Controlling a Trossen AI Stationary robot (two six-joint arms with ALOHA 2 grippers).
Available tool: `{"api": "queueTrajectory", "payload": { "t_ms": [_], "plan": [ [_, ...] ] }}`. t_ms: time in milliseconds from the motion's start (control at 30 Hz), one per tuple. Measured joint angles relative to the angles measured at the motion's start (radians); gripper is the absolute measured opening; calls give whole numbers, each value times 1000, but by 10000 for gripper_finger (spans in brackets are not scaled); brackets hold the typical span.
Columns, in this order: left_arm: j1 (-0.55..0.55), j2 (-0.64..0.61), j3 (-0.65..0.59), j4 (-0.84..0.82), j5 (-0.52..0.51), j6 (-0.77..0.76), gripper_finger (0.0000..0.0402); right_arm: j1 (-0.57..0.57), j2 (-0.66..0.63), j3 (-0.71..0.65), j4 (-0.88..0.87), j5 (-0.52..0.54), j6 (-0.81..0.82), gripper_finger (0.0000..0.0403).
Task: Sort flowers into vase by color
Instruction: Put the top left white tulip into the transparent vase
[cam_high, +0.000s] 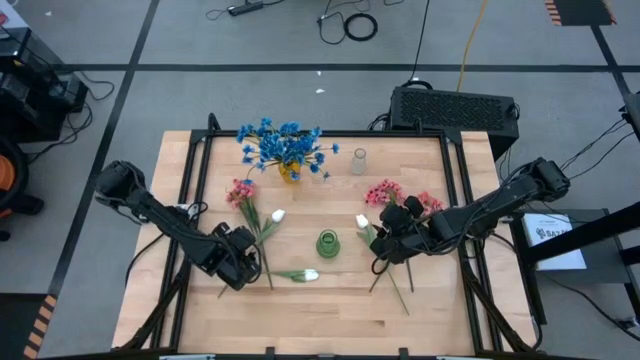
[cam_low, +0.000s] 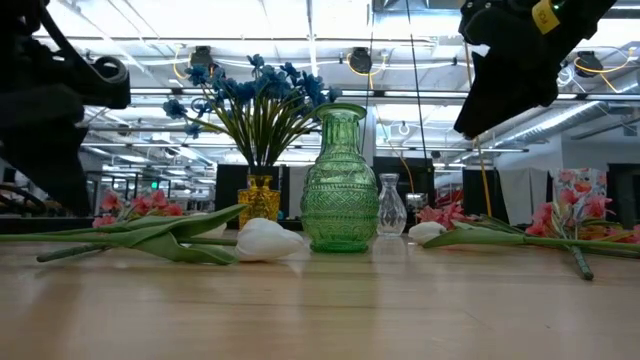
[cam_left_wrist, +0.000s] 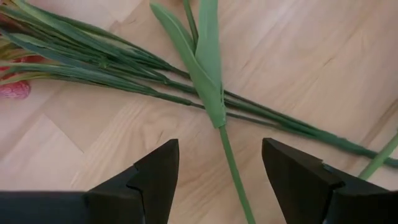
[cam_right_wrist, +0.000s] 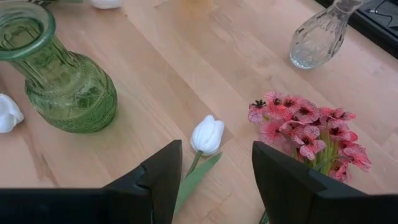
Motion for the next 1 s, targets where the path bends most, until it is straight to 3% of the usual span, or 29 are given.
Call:
{"api": "queueTrajectory", "payload": {
  "t_ms": [167, 500, 833, 1000],
  "plan": [
    [0, 15, 0, 0, 1, 1, 224, 0, 0, 0, 1, 0, 0, 187],
    [0, 18, -62, 73, 12, -7, 125, 0, 0, 0, 6, -4, 0, 187],
    [26, 18, -63, 93, 12, 27, 55, 0, 0, 0, 6, -5, 0, 187],
    [25, 26, -63, 106, 14, 27, 41, 0, 0, 0, 8, -29, -8, 187]
  ]
}}
